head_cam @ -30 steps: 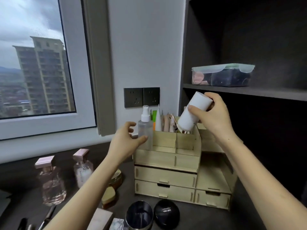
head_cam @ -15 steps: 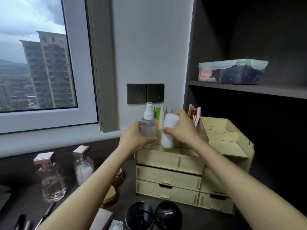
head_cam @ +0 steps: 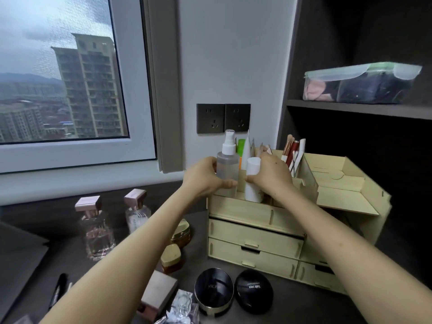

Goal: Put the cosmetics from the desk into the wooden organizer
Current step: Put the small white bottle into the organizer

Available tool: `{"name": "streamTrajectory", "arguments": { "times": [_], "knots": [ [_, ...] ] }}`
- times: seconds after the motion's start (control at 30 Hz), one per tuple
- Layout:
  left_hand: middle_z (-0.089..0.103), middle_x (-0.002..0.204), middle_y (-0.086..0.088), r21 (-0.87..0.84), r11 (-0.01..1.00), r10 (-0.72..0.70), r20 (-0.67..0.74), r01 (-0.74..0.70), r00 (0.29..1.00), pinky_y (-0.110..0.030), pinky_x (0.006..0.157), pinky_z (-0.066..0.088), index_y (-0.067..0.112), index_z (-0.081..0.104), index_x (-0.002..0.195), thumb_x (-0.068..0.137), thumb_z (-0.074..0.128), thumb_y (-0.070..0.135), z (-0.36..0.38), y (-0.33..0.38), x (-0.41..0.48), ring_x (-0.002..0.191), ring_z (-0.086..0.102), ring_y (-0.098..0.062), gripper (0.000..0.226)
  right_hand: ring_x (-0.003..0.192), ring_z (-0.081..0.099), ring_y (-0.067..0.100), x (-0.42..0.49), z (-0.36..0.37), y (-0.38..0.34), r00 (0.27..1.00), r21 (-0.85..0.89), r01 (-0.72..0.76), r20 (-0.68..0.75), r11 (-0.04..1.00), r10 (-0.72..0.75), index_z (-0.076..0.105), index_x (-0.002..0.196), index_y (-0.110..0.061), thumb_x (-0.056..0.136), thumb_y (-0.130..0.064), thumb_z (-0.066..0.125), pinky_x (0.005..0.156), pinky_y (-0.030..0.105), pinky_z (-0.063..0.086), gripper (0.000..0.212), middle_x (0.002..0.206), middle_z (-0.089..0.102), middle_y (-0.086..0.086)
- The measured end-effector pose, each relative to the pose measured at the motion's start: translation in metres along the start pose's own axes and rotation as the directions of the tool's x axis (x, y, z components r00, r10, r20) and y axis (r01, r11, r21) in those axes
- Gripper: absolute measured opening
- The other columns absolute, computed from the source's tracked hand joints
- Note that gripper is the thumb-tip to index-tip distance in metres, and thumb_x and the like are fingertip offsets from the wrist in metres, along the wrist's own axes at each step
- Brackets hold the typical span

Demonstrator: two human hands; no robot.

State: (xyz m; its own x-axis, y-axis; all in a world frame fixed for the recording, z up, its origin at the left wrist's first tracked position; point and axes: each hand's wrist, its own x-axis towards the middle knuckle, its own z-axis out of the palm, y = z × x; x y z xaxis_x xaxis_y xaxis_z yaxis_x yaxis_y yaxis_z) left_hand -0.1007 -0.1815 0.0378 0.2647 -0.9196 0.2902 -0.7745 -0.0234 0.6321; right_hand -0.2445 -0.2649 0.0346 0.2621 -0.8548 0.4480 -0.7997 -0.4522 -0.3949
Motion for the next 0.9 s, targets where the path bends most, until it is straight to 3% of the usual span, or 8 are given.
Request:
{"name": "streamTrajectory", "arguments": {
  "times": [0.13,0.27,0.47,0.63,0.77,0.9],
  "knots": [
    [0.066,0.112,-0.003,0.005,1.000,-0.029,-0.043,0.029,0.999,-0.042,0.090,0.051,0.015,0.056,0.116,0.067,0.076,0.045,0.004,-0.003,0.007,0.102,0.061,-0.021,0.061,0.129,0.043,0.030,-0.002,-0.004,0.003,0.997,0.025,0.039,0.064,0.999,-0.040,0.016,0.149,-0.012,0.076,-0.019,0.073,0.094,0.036,0.044,0.093,0.146,0.039,0.013],
    [0.067,0.108,-0.003,0.019,0.998,-0.051,-0.085,0.053,0.995,-0.038,0.085,0.051,0.014,0.057,0.111,0.067,0.075,0.047,0.010,0.000,0.017,0.097,0.062,-0.021,0.057,0.121,0.050,0.030,-0.009,-0.006,0.006,0.997,0.040,0.057,0.057,0.998,-0.059,0.007,0.151,-0.017,0.078,-0.010,0.070,0.090,0.034,0.046,0.096,0.142,0.045,0.011],
    [0.066,0.110,-0.005,0.005,0.997,-0.074,-0.115,0.076,0.991,-0.042,0.088,0.052,0.014,0.055,0.112,0.069,0.075,0.047,0.020,0.003,0.030,0.099,0.062,-0.023,0.058,0.113,0.055,0.029,-0.011,-0.006,0.006,0.997,0.068,0.058,0.049,0.996,-0.061,0.008,0.150,-0.017,0.078,-0.012,0.070,0.086,0.034,0.048,0.096,0.130,0.054,0.012],
    [0.066,0.109,-0.003,0.034,0.996,-0.073,-0.144,0.078,0.987,-0.036,0.081,0.051,0.014,0.056,0.111,0.067,0.074,0.051,0.024,0.002,0.040,0.098,0.062,-0.022,0.060,0.129,0.043,0.028,-0.010,-0.001,0.003,0.997,0.091,0.059,0.045,0.994,-0.063,0.008,0.150,-0.012,0.077,-0.014,0.073,0.098,0.034,0.042,0.098,0.151,0.032,0.011],
    [0.066,0.110,-0.004,0.098,0.991,-0.082,-0.124,0.094,0.989,-0.034,0.079,0.047,0.013,0.055,0.110,0.066,0.075,0.051,0.022,0.004,0.047,0.100,0.061,-0.023,0.061,0.125,0.046,0.030,-0.011,0.007,0.000,0.998,0.118,0.058,0.033,0.991,-0.062,0.023,0.143,-0.006,0.077,-0.011,0.072,0.095,0.037,0.044,0.083,0.144,0.040,0.014],
    [0.064,0.114,-0.006,0.132,0.987,-0.081,-0.078,0.091,0.994,-0.034,0.081,0.046,0.011,0.053,0.114,0.064,0.079,0.044,0.017,0.004,0.049,0.103,0.059,-0.024,0.065,0.123,0.047,0.031,-0.009,0.010,-0.001,0.999,0.123,0.039,0.024,0.992,-0.043,0.018,0.145,-0.006,0.076,-0.011,0.073,0.095,0.038,0.045,0.089,0.147,0.036,0.015]
  ]
}}
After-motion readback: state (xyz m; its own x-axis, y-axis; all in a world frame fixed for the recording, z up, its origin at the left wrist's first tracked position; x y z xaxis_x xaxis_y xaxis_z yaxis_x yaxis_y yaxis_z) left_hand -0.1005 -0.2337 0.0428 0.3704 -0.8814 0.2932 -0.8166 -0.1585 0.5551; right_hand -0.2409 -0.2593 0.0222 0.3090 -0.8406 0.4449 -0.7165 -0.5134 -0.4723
